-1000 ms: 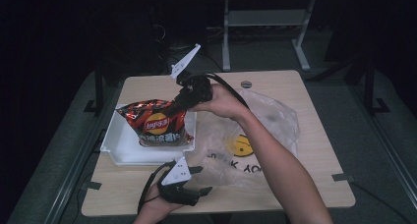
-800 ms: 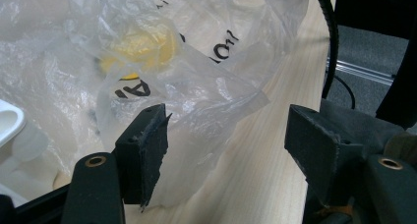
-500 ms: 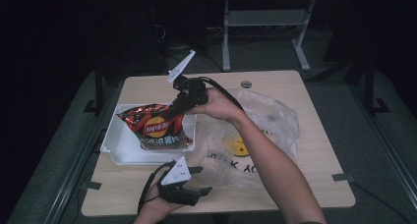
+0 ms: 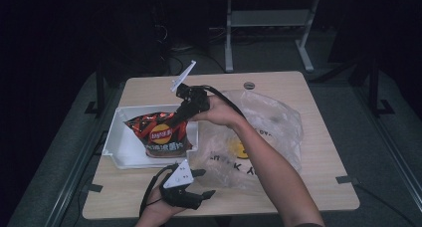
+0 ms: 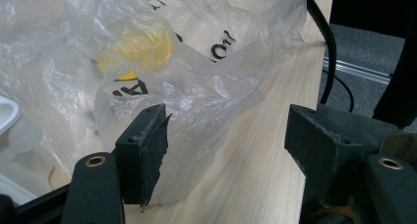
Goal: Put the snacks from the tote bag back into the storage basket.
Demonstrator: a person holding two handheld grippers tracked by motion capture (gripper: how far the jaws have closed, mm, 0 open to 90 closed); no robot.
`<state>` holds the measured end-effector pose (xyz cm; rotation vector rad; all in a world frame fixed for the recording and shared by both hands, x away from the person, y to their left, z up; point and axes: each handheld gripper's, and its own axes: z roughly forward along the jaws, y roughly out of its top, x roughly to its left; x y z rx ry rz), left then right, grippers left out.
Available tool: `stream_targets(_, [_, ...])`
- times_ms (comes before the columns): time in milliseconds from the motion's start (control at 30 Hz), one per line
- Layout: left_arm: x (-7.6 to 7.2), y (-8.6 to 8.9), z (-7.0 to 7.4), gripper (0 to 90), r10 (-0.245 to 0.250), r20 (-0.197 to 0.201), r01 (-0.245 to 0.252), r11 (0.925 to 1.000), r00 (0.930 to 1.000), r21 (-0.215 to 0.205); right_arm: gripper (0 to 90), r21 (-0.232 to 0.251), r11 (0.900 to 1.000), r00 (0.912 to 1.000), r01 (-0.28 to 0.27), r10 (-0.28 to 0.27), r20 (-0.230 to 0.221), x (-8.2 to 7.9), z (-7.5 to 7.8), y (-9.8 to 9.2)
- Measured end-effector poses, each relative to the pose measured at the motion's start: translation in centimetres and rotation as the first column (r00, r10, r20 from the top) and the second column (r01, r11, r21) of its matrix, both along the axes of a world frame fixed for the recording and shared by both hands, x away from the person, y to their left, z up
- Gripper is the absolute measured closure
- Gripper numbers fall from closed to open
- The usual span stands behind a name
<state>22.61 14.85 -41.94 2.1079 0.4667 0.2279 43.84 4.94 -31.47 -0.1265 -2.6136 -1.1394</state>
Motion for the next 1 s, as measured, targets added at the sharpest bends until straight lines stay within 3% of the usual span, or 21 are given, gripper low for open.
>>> stream_targets(267, [0.04,-0.02,-0.01,32.5,-0.003,-0.001,0.003,1.0000,1.0000,0.004,77.4,-0.012,1.000,0.9997,0.021,-0.021,-0.009,0.59,-0.84,-0.35])
stream_targets(667, [0.03,-0.02,0.01,32.4,-0.006,0.001,0.006,1.0000,1.0000,0.001,62.4,-0.036,0.999,0.9977,0.041,-0.039,0.056,0.50,-0.66,0.08])
stream_targets(867, [0.03,-0.04,0.02,32.5,-0.010,0.000,0.010,0.9999,0.9999,0.000,52.2,-0.036,0.995,0.9893,0.093,-0.089,0.116,0.67,-0.48,-0.15])
stream_targets(1000, [0.03,-0.03,0.04,32.5,-0.010,-0.001,0.010,1.0000,1.0000,0.000,47.3,-0.023,0.990,0.9790,0.142,-0.137,0.151,0.78,-0.26,-0.43])
